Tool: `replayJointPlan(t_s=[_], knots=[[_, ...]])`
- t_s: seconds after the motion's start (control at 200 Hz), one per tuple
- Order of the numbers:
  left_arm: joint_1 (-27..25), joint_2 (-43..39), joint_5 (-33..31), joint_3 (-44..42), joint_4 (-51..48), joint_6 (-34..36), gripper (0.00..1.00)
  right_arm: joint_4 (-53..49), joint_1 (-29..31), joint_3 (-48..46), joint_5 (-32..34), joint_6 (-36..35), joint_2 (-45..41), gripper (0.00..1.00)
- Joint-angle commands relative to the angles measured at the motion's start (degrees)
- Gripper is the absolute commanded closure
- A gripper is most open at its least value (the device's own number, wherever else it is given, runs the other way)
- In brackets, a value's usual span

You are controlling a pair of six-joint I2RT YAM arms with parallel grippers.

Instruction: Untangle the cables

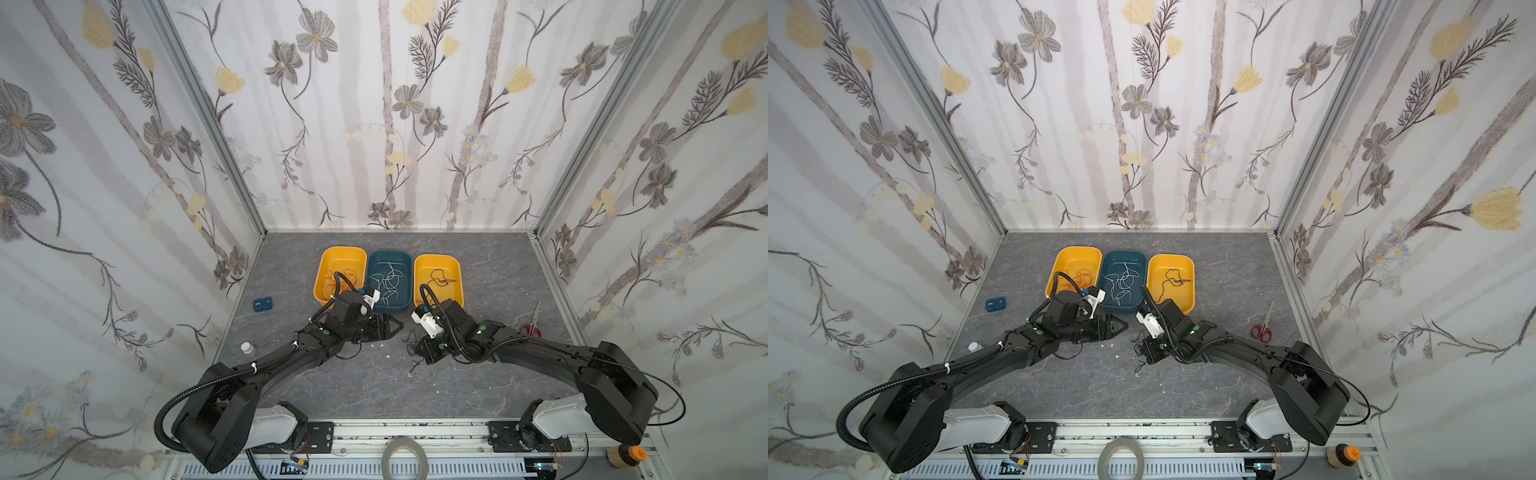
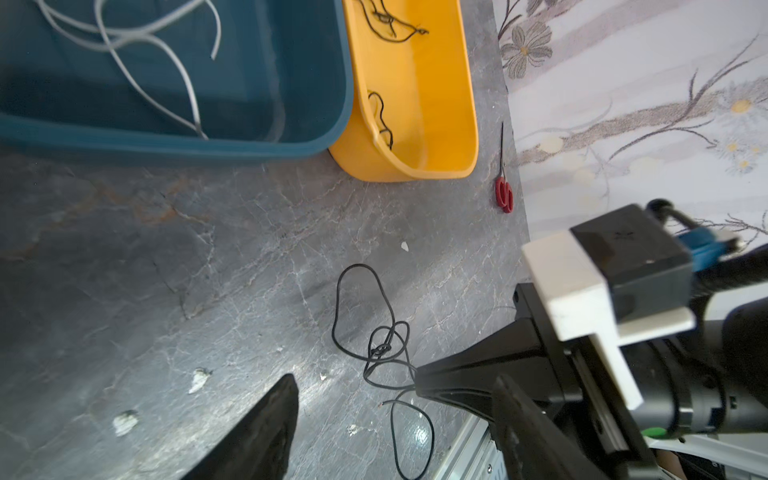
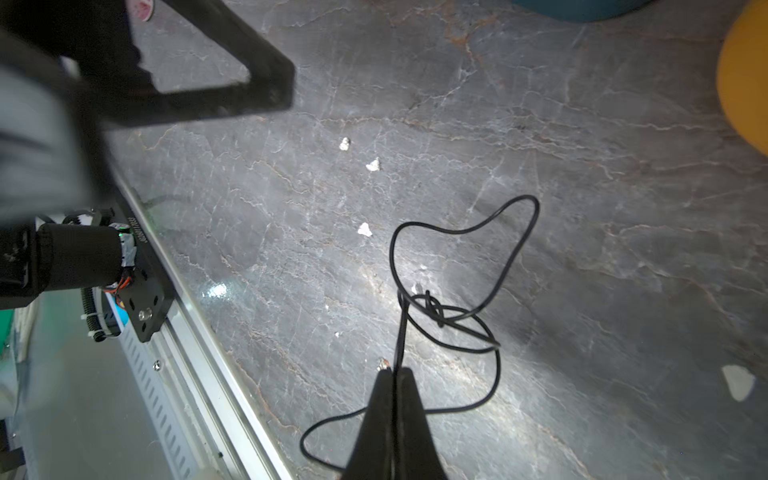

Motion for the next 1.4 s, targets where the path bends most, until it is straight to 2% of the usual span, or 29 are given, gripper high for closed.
replayJointPlan(t_s=[0.0, 0.415, 0.765, 0.894, 1.039, 1.264, 1.394], knots=[[-1.3, 1.7, 1.3, -2.0, 7.5, -4.4, 0.27, 4.2, 0.8, -0.3, -3.5, -1.8, 1.0, 1.0], [-3.8, 10.6, -0.3, -5.3, 16.8, -9.9, 0.39, 6.3, 3.3, 0.6, -2.2, -1.8, 2.8, 1.0], [-3.8, 14.3, -2.5, -6.5, 21.9, -13.0, 0.65, 6.1, 3.7, 0.1, -1.1, -2.0, 1.7, 1.0], [-3.7, 12.2, -5.8, -5.7, 17.1, -11.5, 0.76, 4.6, 3.8, -1.1, 0.9, -2.2, -0.4, 1.0], [-3.2, 6.8, -12.1, -5.0, 9.0, -9.0, 0.88, 3.2, 3.6, -2.9, 2.6, -1.0, -3.3, 1.0], [-1.2, -1.7, -18.3, -5.3, 1.1, -6.9, 0.96, -0.7, 3.6, -4.6, 7.4, -0.1, -6.7, 1.0], [0.2, -6.0, -18.9, -5.9, -1.1, -6.3, 0.97, -2.4, 3.3, -5.1, 8.9, -0.1, -7.6, 1.0]])
